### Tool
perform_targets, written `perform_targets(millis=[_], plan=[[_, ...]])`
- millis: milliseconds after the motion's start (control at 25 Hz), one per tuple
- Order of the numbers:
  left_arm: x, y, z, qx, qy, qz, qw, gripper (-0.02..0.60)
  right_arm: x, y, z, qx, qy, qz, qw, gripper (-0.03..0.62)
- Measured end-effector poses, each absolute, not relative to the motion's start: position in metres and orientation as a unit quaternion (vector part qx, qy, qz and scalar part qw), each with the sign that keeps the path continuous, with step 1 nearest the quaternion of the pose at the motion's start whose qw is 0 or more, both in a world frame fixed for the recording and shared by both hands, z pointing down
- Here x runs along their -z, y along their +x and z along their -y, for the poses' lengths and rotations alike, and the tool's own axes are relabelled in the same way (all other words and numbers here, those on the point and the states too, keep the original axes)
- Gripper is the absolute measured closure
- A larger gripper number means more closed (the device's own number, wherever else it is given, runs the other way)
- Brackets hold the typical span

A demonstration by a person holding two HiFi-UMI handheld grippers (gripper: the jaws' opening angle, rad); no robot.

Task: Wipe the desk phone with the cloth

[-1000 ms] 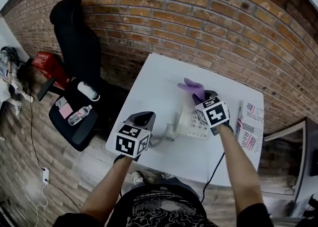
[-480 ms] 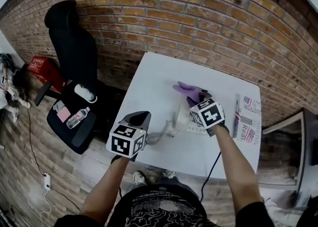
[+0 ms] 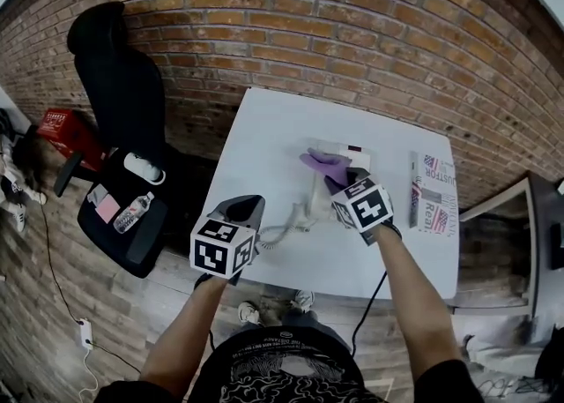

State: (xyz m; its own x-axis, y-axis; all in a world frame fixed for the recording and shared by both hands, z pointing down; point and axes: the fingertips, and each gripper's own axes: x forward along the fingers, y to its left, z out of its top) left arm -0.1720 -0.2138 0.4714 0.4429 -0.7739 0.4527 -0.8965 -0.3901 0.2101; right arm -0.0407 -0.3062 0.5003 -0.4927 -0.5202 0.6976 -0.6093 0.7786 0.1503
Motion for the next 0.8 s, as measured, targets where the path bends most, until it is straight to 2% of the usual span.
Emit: perform_targets(millis=[800], plan=[[-0.477,-0.172,0.187,-0.152,0.851,0.456,0.211,0.578,-0.528,-0.044,0.234,-0.111,0.336,0.853,0.383,0.549]])
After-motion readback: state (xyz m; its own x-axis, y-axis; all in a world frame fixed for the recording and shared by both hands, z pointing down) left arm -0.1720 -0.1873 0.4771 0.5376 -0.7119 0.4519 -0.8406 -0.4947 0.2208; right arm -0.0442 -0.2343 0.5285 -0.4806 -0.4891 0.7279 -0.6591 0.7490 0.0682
